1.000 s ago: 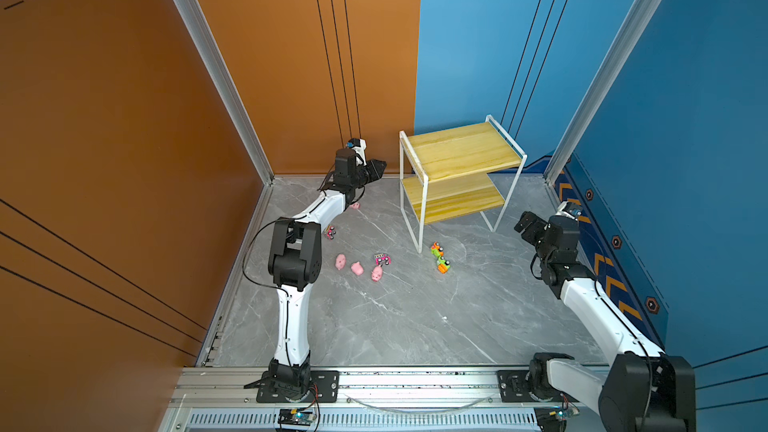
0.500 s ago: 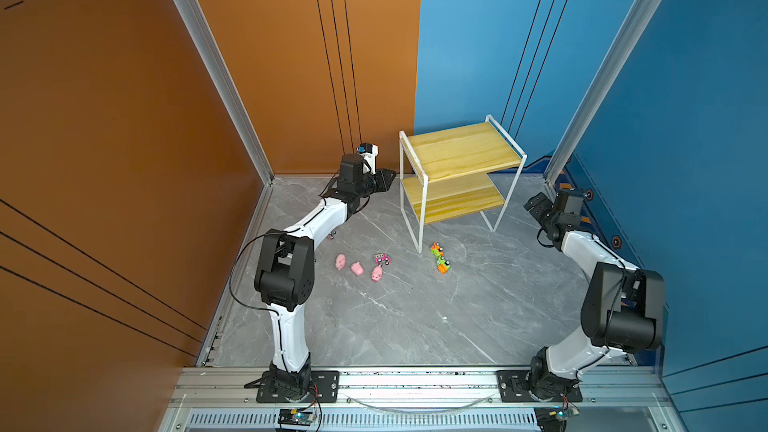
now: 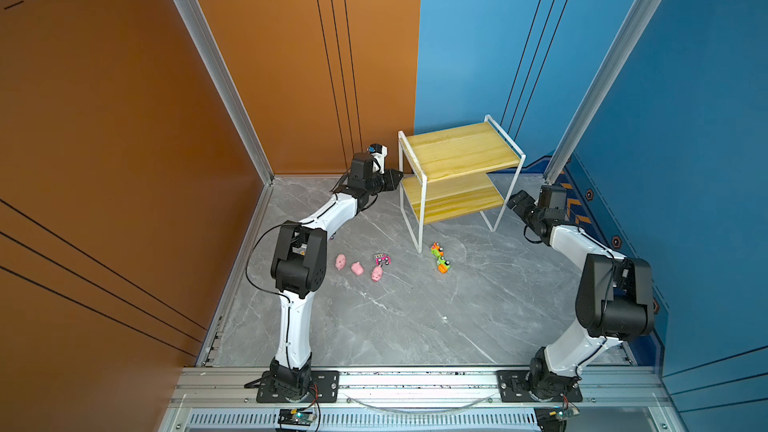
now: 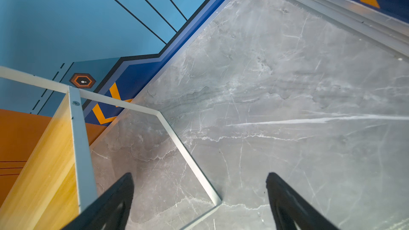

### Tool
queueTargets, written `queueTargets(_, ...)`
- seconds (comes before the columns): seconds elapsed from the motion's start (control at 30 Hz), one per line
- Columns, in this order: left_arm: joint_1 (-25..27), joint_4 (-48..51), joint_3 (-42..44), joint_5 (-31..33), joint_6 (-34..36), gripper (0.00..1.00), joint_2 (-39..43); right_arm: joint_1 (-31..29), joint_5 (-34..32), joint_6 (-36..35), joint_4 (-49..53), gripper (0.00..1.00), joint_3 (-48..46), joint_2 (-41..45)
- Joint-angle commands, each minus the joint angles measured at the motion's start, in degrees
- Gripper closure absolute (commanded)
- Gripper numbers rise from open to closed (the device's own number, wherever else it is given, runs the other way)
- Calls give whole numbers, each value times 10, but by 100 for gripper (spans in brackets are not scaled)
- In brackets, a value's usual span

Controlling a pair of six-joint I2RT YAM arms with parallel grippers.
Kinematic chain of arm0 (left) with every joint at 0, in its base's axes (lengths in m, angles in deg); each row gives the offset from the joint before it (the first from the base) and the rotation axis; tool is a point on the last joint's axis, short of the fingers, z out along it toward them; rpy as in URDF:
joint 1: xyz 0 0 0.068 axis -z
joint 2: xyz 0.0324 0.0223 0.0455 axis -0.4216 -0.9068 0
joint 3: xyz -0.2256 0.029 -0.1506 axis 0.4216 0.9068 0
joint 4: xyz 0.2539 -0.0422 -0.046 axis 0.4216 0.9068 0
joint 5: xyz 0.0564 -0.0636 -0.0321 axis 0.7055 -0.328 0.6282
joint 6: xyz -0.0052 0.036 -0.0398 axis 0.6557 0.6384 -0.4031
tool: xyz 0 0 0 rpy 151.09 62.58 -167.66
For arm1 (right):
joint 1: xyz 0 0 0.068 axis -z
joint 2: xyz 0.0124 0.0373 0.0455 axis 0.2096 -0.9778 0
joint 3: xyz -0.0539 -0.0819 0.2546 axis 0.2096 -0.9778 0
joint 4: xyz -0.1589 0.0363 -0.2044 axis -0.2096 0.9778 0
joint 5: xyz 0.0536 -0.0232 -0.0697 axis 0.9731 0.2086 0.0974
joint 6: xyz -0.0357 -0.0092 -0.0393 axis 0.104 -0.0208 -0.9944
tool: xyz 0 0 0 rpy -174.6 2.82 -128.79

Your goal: Place and organize the plastic toys onto the shelf

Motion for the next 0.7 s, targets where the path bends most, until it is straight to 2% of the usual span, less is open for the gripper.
queueTargets(0.0,-10,15,-40,10,14,79,-23,-18,10,-4,16,6,3,11)
queueTargets(0.43,-37,98,-161,21,38,77,-71,-91,-19,30,15,8,-22,50)
queueTargets(0.67,-53,109,-126,30,40,75,-39,-134,-35,41,5,9,-42,68)
